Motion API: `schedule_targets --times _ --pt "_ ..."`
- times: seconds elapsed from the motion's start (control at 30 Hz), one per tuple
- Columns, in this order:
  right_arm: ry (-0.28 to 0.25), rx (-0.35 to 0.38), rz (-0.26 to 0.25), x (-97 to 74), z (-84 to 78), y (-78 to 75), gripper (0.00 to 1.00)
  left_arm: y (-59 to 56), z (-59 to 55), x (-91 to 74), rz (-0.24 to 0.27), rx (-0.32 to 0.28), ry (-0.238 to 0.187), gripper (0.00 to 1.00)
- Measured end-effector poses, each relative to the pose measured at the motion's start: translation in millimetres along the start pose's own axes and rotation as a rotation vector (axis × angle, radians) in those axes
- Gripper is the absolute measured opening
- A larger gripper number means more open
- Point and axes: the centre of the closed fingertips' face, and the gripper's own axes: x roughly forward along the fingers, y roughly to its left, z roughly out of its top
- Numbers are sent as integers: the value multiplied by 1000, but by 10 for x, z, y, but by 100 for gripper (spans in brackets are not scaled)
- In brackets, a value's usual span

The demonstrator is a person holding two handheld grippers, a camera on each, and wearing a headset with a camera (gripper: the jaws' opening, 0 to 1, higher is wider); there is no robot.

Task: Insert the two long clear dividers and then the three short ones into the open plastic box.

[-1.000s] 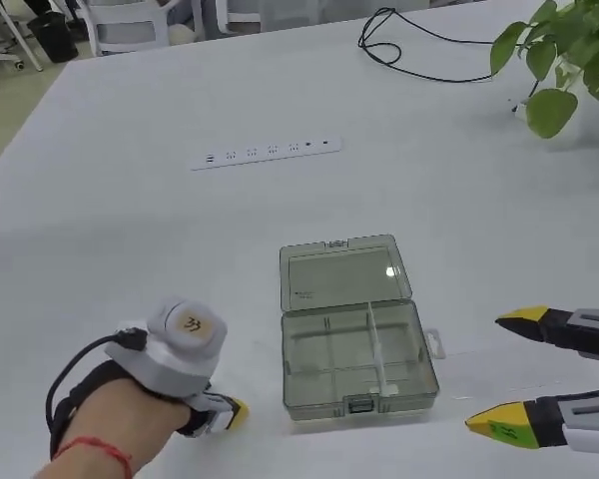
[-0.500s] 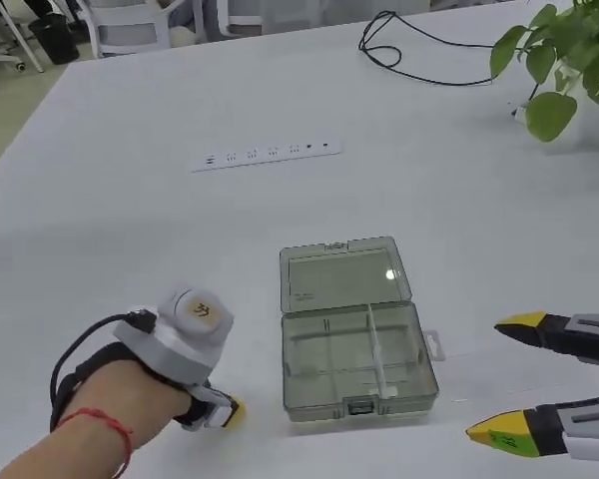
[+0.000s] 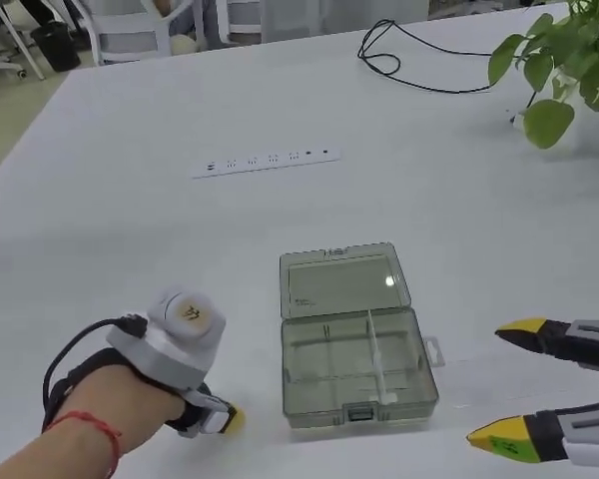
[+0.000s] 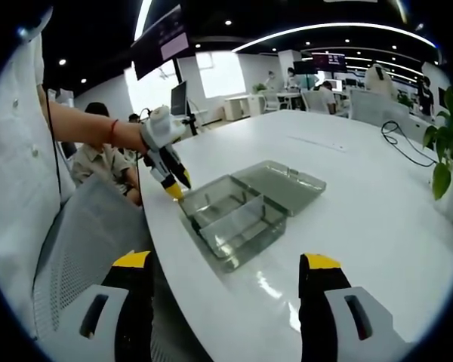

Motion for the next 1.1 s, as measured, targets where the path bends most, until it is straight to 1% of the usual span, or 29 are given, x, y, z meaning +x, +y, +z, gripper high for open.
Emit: schedule_targets --times 0.1,0.2,0.33,0.53,0.57,0.6,0.63,0.7,0.87,0.9,1.0,1.03,1.1 --pt "0 -1 1 3 1 9 79 -21 -3 -7 -11 -29 -5 30" --pt "3 -2 2 7 -6 14 79 -20 -2 -2 -13 -37 -12 30" --pt "3 -7 1 9 5 13 79 -35 -4 -11 -22 -54 -24 30" --pt "7 -10 0 3 6 8 79 -60 -12 -27 -45 -103 -51 30" --pt "6 -11 0 2 8 8 79 -73 -19 -36 -52 -114 -57 30" --pt "7 -11 -1 0 -9 -22 79 -83 -19 -43 -57 -123 -64 30" --pt "8 -10 0 -1 -17 -33 79 -97 -18 -52 -65 -142 -74 30" --pt "8 -14 0 -3 -15 -32 79 -112 -16 -66 -72 -154 -87 30" --pt "18 -20 0 -14 -26 -31 79 -154 5 -116 -100 -218 -137 30" --pt "20 -20 -1 -17 -23 -31 79 -160 9 -129 -104 -222 -145 30" --pt "21 -23 -3 -29 -13 -29 79 -180 37 -188 -120 -260 -181 30" --pt "22 -25 -4 -32 -11 -32 79 -173 30 -197 -119 -262 -181 30" --pt "24 -24 -6 -39 -9 -37 79 -172 33 -217 -122 -268 -196 30"
